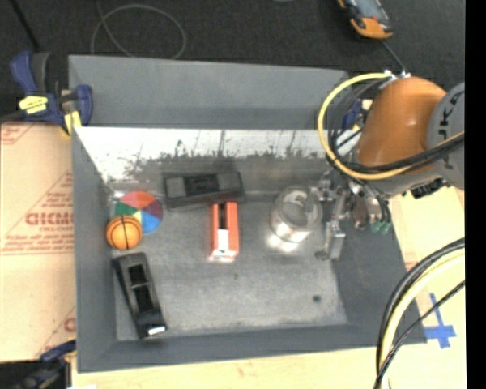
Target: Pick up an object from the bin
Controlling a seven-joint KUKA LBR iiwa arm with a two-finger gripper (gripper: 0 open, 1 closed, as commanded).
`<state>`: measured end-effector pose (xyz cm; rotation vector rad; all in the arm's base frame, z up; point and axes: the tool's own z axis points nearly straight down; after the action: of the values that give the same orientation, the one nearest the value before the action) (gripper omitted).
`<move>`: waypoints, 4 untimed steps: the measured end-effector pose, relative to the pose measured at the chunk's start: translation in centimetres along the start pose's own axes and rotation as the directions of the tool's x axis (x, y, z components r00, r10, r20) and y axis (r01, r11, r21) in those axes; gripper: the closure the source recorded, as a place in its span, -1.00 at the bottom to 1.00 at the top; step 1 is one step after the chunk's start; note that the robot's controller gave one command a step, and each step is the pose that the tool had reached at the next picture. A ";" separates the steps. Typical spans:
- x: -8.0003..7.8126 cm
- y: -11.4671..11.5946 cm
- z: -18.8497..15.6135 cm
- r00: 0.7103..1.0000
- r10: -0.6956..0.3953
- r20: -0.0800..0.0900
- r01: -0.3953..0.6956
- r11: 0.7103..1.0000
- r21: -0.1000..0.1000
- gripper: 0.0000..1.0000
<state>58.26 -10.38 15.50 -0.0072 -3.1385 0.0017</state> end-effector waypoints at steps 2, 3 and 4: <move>-0.5 2.4 8.0 0.976 0.216 0.006 -0.216 0.976 -0.002 1.00; -0.5 2.4 8.0 0.977 0.215 0.006 -0.215 0.977 -0.001 1.00; -0.4 2.3 7.8 0.977 0.215 0.005 -0.215 0.977 -0.001 1.00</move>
Offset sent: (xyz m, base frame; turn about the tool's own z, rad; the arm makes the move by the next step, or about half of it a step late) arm 0.0041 0.0245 -0.0803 0.2201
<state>58.67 -8.07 7.71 -0.3471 -3.1241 0.0015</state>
